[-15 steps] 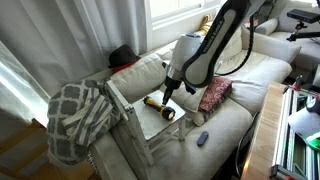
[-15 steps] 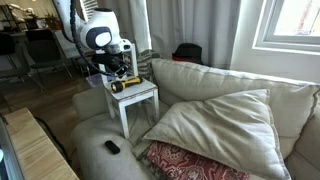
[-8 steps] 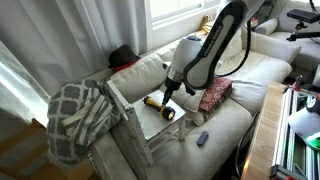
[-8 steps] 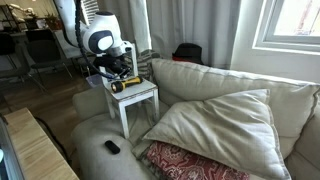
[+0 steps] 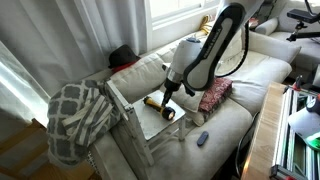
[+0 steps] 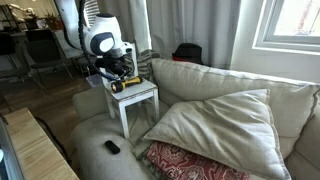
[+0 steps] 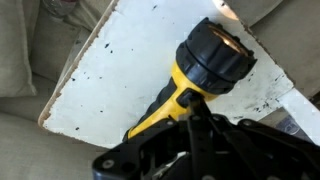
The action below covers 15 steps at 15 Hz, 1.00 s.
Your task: Press the on and off button of the torchlight twice and then flip the torchlight to make it face down on the chair seat
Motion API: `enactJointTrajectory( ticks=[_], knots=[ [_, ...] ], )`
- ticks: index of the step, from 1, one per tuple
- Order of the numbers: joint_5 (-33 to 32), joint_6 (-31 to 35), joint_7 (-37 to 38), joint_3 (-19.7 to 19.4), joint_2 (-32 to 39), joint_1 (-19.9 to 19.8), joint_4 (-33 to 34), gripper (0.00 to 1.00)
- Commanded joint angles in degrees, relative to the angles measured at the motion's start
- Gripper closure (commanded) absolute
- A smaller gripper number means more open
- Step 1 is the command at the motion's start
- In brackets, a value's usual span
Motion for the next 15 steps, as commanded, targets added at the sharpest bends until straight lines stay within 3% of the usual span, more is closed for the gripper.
enactJointTrajectory(
  ticks=[1,15],
  knots=[
    [-2.0,1.1,0.9,-0.4,1.3,-0.2,0.6,1.0],
    [-2.7,0.4,1.0,-1.4,2.7,1.0,2.0,1.0]
  ],
)
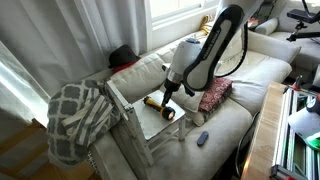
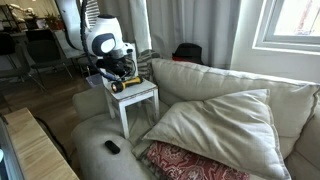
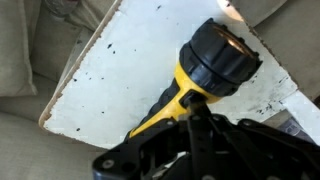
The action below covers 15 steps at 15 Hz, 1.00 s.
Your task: Press the on and off button of the torchlight twice and then flip the torchlight to make it face down on the chair seat
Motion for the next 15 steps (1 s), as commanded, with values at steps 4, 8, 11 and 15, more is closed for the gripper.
enactJointTrajectory(
  ticks=[4,8,11,15],
  knots=[
    [-2.3,-0.4,1.1,-2.2,2.5,2.4,2.0,1.0],
    [-2.8,-1.6,1.6,-5.5,2.1,5.5,2.3,1.0],
    [-2.9,-2.0,1.8,-6.8,2.2,7.2,2.7,1.0],
    [-2.9,-2.9,1.5,-6.2,3.0,7.5,3.3,1.0]
  ],
)
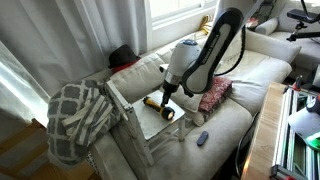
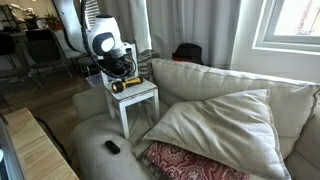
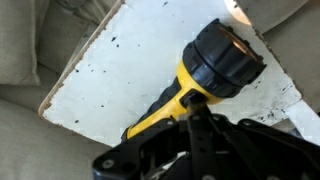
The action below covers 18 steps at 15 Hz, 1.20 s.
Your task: Press the on and off button of the torchlight twice and then flip the torchlight to make it face down on the chair seat
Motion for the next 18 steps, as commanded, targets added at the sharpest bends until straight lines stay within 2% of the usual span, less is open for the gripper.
enactJointTrajectory(
  ticks=[1,6,7,9,14,18],
  knots=[
    [-1.5,-3.0,1.1,-0.8,3.8,1.2,2.4,1.0],
    [-1.2,-6.7,2.5,-4.5,3.5,4.2,3.2,1.0],
    [-1.4,-7.1,3.6,-6.8,3.2,6.4,3.5,1.0],
    [-1.4,-6.7,4.8,-8.2,3.8,8.1,4.2,1.0],
    [-0.8,-6.5,4.7,-5.8,5.5,7.5,5.3,1.0],
    [-1.8,-8.8,5.7,-9.3,5.3,10.7,5.5,1.0]
  ],
)
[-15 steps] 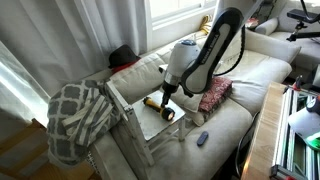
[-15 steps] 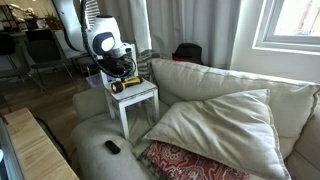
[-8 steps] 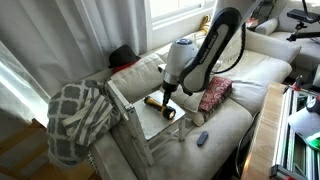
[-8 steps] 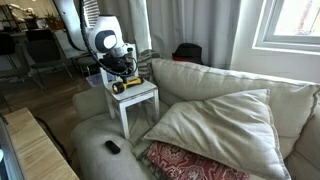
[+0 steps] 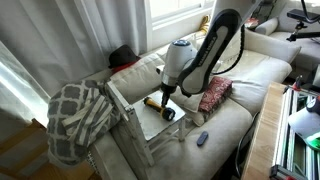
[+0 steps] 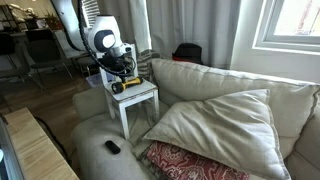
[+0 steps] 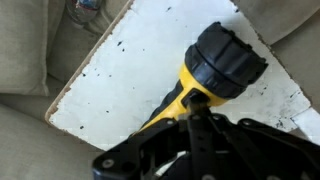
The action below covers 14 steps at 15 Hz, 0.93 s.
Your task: Press the on and off button of the torchlight twice and then flip the torchlight to make it face down on the chair seat
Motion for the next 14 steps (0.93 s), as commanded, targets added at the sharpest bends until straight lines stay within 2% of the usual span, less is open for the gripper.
enactJointTrajectory(
  ticks=[1,8,11,14],
  knots=[
    [-1.9,-2.9,2.2,-3.5,6.0,3.9,3.0,1.0],
    [-1.5,-4.7,2.4,-3.2,7.6,4.5,4.6,1.0],
    [-1.9,-5.0,2.5,-3.9,6.3,4.5,4.2,1.0],
    [-1.4,-5.3,2.0,-2.9,4.8,3.4,3.8,1.0]
  ],
)
